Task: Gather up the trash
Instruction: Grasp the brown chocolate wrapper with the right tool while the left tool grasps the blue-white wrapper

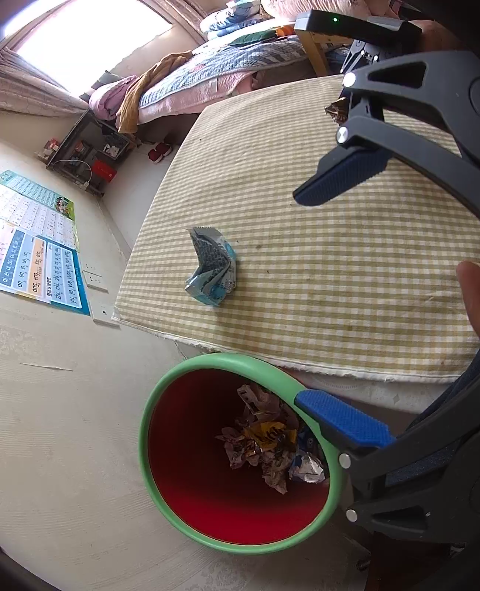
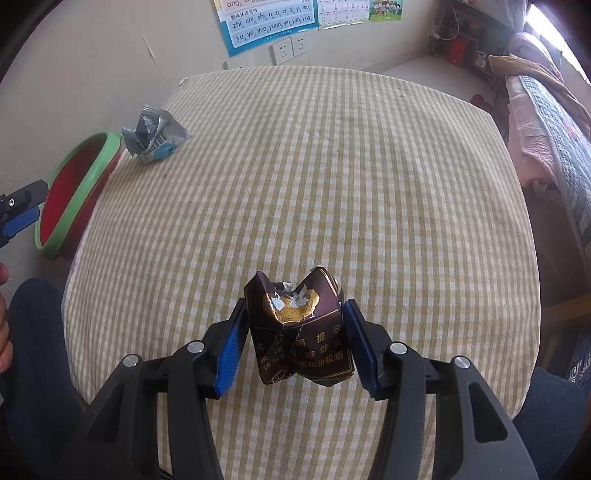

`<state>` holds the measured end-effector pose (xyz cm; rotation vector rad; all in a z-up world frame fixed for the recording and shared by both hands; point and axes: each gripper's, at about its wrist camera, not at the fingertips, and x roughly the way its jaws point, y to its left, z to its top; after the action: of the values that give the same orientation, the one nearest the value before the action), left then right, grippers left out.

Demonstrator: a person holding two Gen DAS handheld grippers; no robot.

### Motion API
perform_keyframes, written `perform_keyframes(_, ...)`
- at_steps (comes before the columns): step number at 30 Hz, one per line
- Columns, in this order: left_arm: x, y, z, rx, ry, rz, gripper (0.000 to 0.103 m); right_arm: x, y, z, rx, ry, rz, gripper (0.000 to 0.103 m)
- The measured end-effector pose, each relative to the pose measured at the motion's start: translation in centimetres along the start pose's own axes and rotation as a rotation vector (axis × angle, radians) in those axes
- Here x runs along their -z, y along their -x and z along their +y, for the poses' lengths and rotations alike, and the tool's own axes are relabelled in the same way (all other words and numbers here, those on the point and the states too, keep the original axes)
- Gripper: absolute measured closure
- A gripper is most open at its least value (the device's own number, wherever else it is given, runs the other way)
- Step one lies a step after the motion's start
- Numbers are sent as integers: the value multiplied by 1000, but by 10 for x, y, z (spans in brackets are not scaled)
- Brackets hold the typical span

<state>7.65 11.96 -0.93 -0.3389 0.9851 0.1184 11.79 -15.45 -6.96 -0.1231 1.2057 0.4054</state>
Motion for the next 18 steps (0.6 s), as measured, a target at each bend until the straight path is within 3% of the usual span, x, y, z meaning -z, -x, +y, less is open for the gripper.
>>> perform_keyframes(9,-32,-32,-11,2,-28,24,6,-22,2,-3,-33,-16,-23,52)
perform_keyframes(18,-59,-88,-20,-1,-86,112,6,-45,-9,-11,-47,-34,-36,52)
